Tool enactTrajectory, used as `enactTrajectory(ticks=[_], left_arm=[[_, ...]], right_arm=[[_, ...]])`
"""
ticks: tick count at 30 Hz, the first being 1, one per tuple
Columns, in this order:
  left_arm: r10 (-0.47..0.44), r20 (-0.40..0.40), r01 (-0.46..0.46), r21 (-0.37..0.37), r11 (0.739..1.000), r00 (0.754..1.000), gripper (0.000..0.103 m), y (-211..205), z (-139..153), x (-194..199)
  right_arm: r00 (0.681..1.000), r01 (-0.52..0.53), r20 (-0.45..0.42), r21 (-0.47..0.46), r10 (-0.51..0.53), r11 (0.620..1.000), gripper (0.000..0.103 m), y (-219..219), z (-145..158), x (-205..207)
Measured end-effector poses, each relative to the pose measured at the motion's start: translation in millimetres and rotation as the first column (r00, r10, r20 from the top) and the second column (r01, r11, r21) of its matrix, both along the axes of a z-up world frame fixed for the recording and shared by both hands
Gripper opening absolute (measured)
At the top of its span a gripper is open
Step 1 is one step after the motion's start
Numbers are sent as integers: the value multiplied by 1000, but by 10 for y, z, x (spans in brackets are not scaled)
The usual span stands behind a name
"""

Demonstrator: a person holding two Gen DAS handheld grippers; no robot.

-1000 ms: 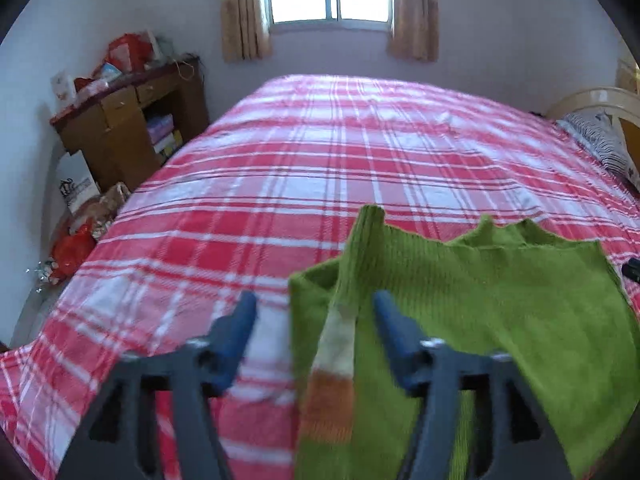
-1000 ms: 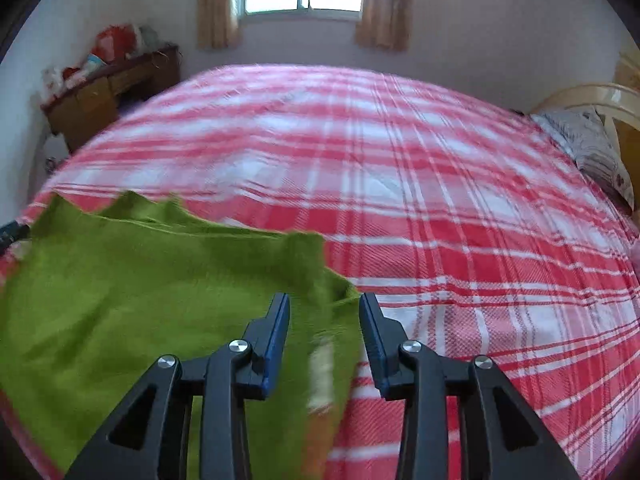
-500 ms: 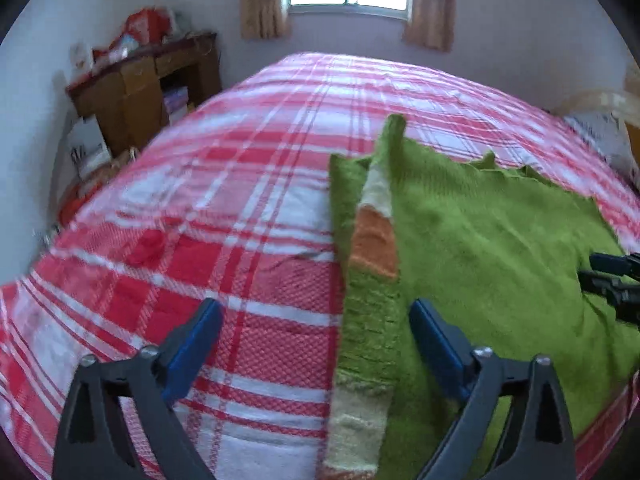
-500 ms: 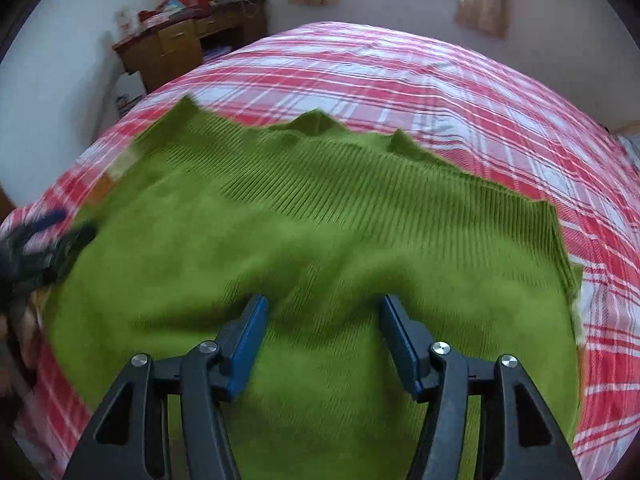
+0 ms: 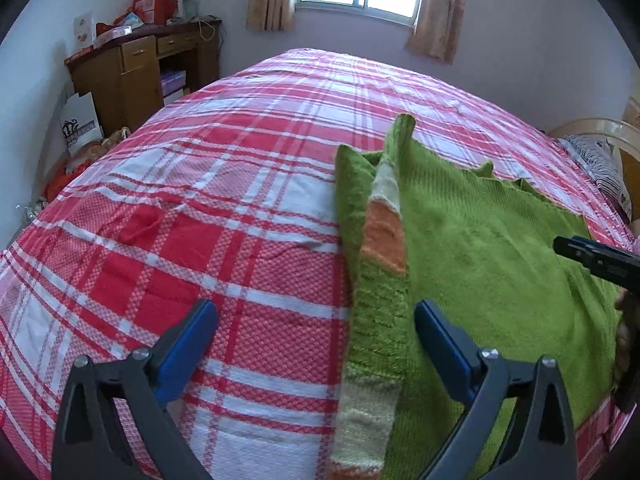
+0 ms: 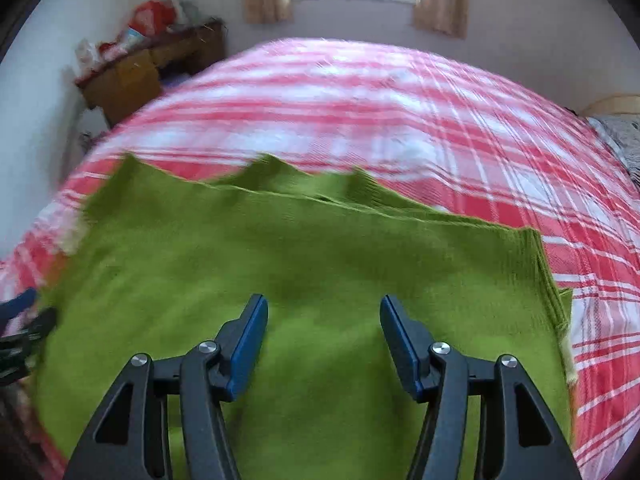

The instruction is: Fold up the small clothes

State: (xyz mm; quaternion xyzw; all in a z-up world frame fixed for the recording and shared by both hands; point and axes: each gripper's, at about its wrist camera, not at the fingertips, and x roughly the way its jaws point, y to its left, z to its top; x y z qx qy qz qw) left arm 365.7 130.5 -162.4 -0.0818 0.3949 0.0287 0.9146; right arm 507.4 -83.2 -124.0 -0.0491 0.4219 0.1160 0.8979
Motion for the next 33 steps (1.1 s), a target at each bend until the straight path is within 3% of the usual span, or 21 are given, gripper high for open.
enactTrajectory(ticks=[2,5,9,16,20,25,28,33], left_arm=[[1,-1,-1,4,1000,1000,102,-5,1,3],[1,-5,-1,20,1000,1000,103,-9,2,6],[1,-7,-1,23,1000,1000,103,-31,-3,14],[1,-8,-1,22,1000,1000,103,-31,-8,19],[1,-4,-1,19,1000,1000,103,-33,-6,18],[2,9,-2,3,1000,1000,103,-6,-4,-17],[16,45,-15,-29,999,999,103,54,25,-104],[54,78,-41,-155,987,995,103,269,17,-166]], right_arm=[[996,-90,-10,-5,90,996,59,232,6,-98],[989,-146,-35,-119,143,982,60,520,-170,-133],[996,-76,-44,-32,75,997,61,411,-182,0],[996,-90,12,-82,91,993,63,420,-156,-259],[999,-41,15,-94,43,995,65,335,-81,-283],[986,-168,3,13,168,986,65,474,63,-739],[974,-208,-83,37,211,977,62,603,-83,-806],[984,-156,-76,36,158,987,62,602,-141,-616]])
